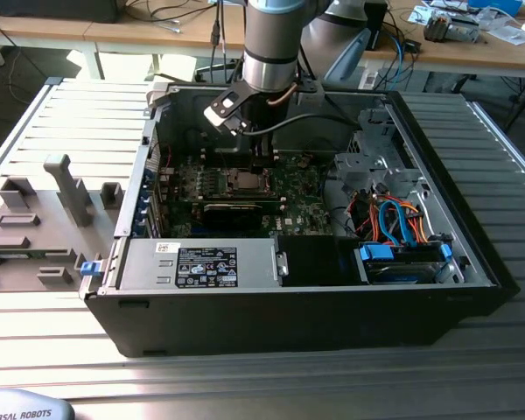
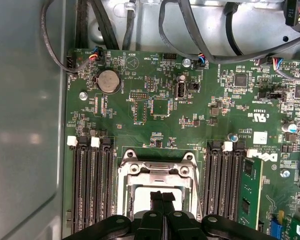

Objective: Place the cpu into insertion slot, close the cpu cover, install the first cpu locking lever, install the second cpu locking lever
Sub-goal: 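Close the cpu cover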

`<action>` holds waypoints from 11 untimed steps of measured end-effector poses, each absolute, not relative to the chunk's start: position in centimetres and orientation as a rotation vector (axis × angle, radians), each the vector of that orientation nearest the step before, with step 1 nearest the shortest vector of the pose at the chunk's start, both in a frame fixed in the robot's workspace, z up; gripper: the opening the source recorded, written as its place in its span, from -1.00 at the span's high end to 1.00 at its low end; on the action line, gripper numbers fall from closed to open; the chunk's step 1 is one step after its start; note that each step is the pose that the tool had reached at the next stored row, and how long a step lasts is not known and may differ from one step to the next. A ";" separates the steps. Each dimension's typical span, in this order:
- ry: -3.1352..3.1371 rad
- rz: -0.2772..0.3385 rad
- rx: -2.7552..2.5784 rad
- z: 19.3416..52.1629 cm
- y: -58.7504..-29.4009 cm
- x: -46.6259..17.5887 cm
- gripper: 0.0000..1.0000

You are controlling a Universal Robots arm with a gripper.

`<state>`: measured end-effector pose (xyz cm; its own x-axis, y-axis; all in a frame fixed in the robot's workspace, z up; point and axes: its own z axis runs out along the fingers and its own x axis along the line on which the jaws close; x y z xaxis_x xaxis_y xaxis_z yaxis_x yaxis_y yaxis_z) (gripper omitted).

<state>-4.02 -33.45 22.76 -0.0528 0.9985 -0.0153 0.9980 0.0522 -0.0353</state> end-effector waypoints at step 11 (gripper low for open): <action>-2.269 0.057 -2.153 22.5 -33.4 -4.0 0.79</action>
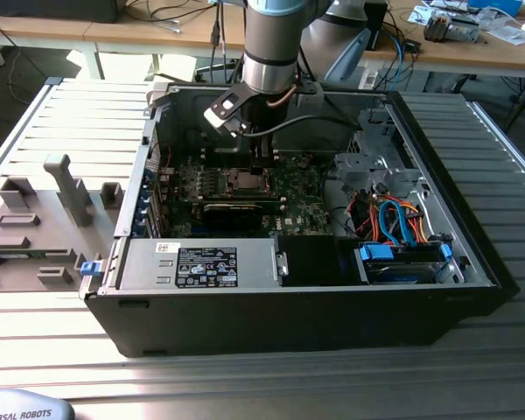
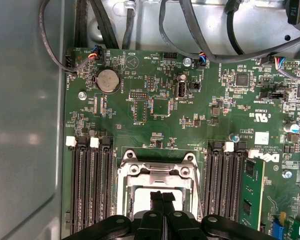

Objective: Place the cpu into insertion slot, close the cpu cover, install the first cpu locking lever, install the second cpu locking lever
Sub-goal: 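Close the cpu cover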

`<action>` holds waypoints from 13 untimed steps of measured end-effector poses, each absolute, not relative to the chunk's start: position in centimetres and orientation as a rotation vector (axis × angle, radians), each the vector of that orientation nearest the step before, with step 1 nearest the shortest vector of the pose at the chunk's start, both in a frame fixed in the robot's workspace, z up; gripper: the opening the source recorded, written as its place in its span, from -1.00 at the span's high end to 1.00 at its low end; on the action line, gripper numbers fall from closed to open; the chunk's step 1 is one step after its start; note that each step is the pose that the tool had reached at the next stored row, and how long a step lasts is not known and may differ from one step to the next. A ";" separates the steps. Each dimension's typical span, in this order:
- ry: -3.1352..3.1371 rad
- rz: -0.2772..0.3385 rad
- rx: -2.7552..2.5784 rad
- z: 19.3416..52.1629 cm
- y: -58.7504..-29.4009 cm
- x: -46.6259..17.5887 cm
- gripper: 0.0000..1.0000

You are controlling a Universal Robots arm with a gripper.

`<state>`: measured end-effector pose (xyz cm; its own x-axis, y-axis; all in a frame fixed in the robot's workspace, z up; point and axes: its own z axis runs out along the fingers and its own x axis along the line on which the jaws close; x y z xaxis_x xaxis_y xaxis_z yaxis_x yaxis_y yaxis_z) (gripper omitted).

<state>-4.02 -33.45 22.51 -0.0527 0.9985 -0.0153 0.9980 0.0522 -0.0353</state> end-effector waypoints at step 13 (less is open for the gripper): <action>-2.269 0.057 -2.153 22.0 -33.5 -4.1 0.79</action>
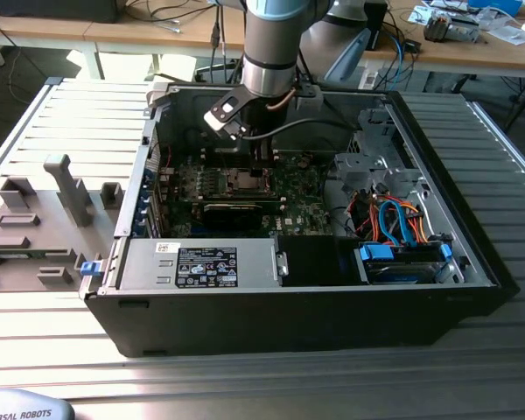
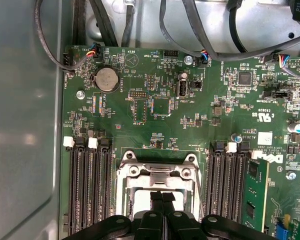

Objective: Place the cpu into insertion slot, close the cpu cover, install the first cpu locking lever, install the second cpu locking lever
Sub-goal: 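Close the cpu cover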

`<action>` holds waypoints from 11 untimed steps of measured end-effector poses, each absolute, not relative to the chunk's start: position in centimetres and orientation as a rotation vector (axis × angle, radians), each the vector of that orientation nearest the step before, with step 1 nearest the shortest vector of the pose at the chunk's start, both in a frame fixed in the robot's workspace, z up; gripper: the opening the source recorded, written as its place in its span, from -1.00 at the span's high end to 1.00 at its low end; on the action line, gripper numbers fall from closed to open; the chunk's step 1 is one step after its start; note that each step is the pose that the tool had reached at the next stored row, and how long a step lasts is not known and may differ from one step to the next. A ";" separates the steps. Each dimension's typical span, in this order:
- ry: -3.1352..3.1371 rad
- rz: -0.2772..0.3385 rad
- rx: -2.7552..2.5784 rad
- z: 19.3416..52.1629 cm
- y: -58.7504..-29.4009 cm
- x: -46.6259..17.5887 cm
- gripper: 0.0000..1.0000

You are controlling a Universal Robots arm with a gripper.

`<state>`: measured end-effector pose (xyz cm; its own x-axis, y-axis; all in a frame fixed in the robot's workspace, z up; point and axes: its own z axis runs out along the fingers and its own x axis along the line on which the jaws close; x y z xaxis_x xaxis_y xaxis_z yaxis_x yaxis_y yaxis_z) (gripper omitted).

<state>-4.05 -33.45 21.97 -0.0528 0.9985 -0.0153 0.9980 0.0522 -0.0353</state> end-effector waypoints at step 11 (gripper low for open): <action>-2.269 0.057 -2.153 21.7 -33.5 -4.1 0.79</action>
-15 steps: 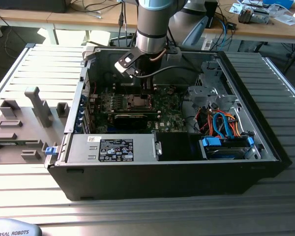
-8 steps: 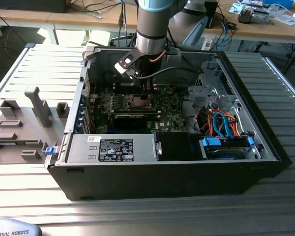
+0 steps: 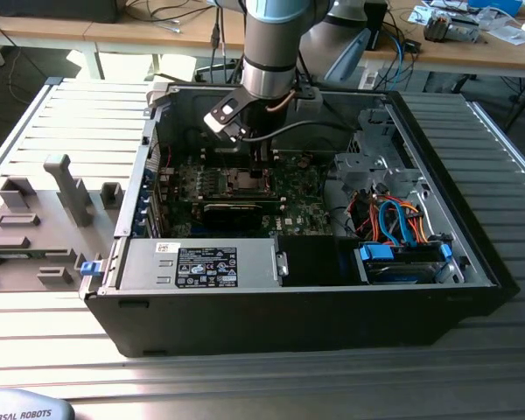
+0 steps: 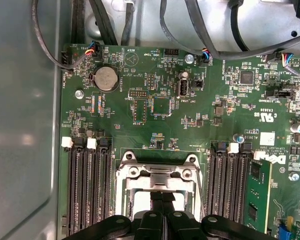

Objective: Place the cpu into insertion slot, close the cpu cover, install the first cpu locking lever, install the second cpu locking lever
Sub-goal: 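Close the cpu cover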

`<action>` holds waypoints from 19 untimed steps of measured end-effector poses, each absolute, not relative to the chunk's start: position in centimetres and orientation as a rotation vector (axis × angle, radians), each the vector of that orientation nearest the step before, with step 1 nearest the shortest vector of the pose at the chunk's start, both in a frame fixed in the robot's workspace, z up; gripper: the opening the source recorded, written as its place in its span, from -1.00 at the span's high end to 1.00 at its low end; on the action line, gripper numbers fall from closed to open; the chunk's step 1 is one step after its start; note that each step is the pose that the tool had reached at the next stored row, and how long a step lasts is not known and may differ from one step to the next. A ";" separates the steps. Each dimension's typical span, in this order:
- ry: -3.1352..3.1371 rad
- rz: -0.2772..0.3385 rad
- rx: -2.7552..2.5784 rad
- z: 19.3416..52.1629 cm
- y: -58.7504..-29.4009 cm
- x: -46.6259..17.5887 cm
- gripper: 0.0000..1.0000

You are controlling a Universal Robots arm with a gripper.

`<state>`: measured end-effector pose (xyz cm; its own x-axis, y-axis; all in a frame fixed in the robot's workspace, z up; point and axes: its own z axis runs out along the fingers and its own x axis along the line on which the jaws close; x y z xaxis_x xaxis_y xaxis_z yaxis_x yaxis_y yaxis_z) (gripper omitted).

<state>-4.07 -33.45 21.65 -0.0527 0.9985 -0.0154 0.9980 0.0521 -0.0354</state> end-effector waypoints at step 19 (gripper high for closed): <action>-2.269 0.056 -2.153 21.2 -33.4 -6.7 0.79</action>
